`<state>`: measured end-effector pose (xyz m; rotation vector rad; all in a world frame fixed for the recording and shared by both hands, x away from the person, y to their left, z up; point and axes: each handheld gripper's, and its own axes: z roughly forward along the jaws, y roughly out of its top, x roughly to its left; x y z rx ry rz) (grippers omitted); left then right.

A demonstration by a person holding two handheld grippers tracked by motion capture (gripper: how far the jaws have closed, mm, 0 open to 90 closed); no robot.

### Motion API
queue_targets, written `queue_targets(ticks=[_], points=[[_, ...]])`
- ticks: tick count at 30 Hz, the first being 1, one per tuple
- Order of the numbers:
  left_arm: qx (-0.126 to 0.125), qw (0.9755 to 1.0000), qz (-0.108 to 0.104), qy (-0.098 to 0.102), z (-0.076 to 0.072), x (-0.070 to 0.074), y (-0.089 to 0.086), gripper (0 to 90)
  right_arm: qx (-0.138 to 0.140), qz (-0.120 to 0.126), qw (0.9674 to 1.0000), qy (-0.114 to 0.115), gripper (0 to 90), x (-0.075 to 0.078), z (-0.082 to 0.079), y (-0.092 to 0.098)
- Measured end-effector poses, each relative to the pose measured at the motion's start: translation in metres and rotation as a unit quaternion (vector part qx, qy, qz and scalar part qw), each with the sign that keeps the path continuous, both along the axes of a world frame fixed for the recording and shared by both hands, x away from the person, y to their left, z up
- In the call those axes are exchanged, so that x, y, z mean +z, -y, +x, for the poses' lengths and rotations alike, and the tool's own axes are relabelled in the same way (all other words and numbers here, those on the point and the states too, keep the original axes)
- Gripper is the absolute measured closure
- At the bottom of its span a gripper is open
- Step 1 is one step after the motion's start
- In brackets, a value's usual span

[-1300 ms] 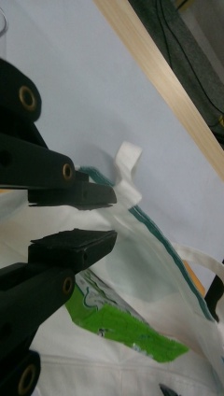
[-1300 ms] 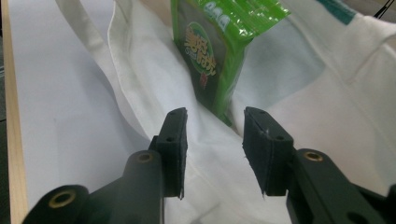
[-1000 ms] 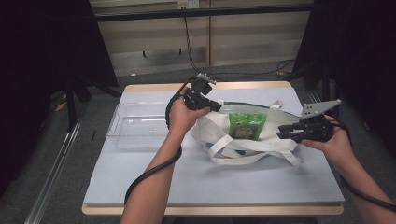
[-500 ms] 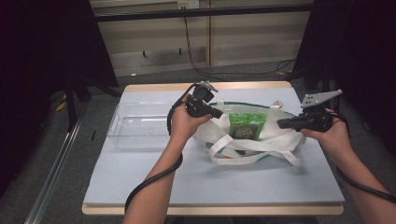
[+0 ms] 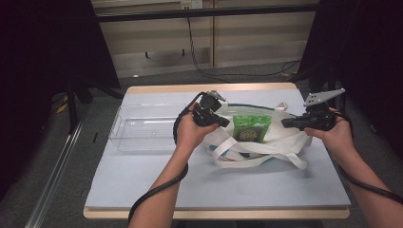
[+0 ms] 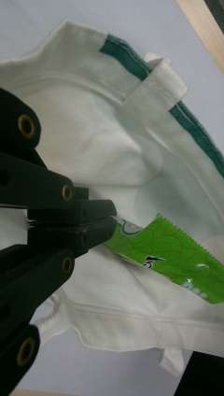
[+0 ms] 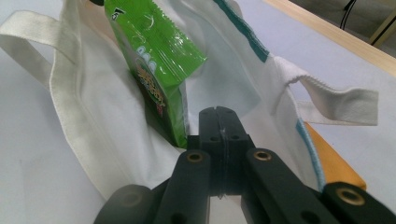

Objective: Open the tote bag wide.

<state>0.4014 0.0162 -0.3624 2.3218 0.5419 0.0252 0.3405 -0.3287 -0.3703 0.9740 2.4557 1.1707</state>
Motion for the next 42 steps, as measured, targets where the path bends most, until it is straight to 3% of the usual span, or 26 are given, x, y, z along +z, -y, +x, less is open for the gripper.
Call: queue_targets(ticks=[19,42], points=[[0.001,1.0000,-0.004,-0.006,-0.010,-0.024,-0.004,88.9,-0.022,-0.014,0.9997,-0.001,89.9,-0.004,0.014,0.000],[0.014,0.9999,-0.004,0.000,-0.015,-0.030,-0.014,88.8,-0.026,-0.013,0.9996,0.004,89.9,-0.003,0.018,0.001]])
